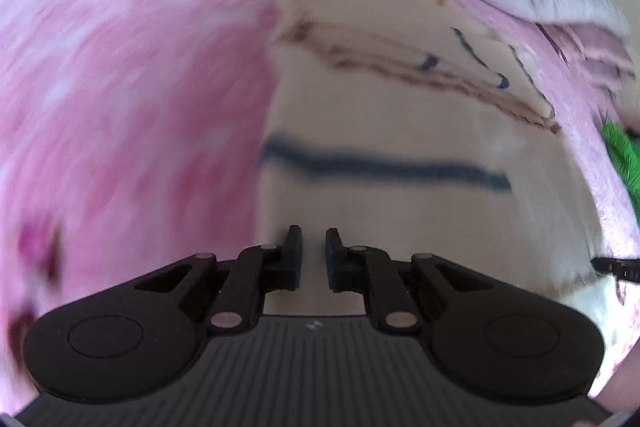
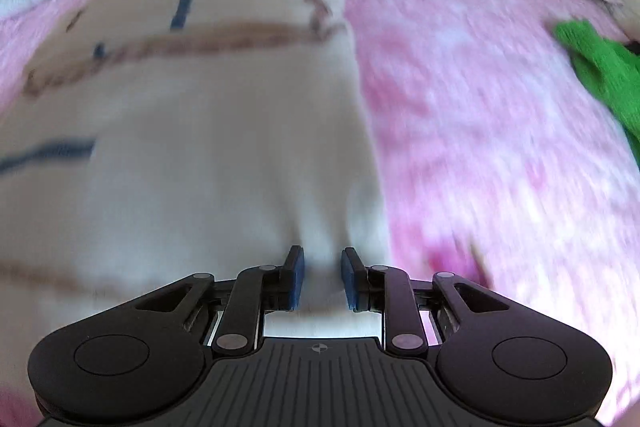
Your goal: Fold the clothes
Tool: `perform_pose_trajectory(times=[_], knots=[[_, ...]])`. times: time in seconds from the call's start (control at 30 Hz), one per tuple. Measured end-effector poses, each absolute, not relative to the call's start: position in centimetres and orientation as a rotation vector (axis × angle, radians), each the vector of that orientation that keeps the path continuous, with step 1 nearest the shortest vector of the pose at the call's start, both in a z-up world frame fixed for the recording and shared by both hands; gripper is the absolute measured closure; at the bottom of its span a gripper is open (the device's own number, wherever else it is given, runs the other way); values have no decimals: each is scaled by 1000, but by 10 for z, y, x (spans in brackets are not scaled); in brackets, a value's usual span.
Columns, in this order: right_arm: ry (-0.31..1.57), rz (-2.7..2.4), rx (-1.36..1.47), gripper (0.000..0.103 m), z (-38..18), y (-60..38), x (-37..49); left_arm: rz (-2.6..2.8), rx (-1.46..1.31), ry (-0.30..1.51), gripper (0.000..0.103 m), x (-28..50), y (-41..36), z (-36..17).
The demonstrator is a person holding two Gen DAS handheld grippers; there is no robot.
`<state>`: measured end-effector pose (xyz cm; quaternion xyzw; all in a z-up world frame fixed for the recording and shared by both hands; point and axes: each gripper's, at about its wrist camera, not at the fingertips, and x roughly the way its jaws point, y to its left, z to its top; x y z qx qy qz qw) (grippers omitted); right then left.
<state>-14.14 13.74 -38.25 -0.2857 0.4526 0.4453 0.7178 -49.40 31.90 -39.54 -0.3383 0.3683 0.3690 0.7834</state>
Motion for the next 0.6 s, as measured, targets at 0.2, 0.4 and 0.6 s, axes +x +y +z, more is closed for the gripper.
perform_pose_trajectory(times=[0.2,0.4,0.6], knots=[[944,1092,-580,79,-366,119,-137,845,-667,692,97,-498,293,-372],[854,1119,-477,79,-379,111,-139,807,-548,646,96,-470,302,-379],[742,1102,-382,79,-400,74,-161,816,-470,652,95,-484,283,-408]])
